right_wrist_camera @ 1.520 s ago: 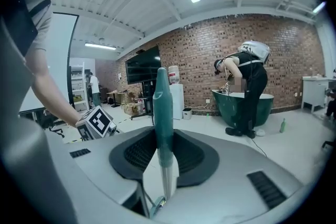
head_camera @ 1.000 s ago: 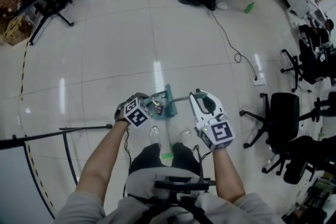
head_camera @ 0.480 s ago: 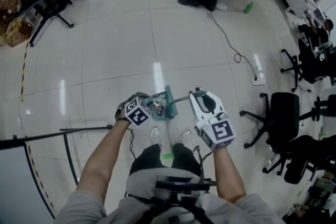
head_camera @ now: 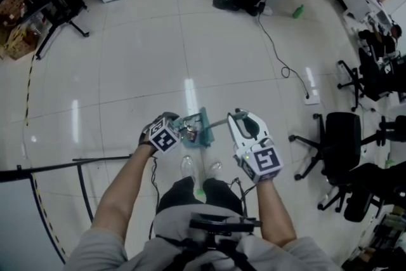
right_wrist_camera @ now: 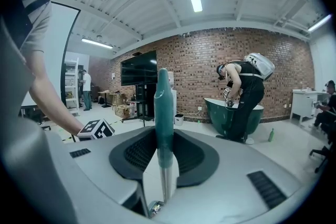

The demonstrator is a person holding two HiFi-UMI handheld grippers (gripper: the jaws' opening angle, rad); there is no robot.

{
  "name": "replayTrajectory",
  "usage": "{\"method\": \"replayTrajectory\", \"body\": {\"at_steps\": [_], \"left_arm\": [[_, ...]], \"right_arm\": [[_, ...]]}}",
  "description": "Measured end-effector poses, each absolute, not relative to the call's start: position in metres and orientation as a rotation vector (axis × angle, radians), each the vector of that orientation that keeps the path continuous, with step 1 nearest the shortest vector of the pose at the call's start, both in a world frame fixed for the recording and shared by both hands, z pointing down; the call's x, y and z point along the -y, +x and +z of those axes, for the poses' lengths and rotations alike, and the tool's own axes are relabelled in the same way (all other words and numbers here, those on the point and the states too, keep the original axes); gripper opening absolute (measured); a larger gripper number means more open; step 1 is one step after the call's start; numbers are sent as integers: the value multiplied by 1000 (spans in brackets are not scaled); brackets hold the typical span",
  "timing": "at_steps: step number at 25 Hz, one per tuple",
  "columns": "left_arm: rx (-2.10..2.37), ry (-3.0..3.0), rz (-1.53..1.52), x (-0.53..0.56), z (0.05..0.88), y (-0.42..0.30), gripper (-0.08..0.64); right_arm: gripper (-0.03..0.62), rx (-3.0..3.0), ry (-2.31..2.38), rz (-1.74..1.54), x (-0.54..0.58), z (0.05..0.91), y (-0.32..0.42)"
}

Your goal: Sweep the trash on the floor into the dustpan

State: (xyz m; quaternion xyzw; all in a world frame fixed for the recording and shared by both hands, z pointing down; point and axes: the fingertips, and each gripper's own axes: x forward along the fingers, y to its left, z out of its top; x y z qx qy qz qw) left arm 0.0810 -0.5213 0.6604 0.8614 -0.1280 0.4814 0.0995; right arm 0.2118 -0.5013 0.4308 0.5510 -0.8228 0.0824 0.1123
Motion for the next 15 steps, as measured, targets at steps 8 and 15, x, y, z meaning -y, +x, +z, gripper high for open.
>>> {"method": "replayTrajectory", "body": {"at_steps": [8, 15], "left_arm": [[342, 2564, 1311, 522, 630, 67, 274], [194, 2617, 1026, 539, 587, 21, 264]], "right_arm": [[101, 2506, 1485, 215, 497, 423, 187], [101, 2565, 1433, 219, 506, 412, 139]]}}
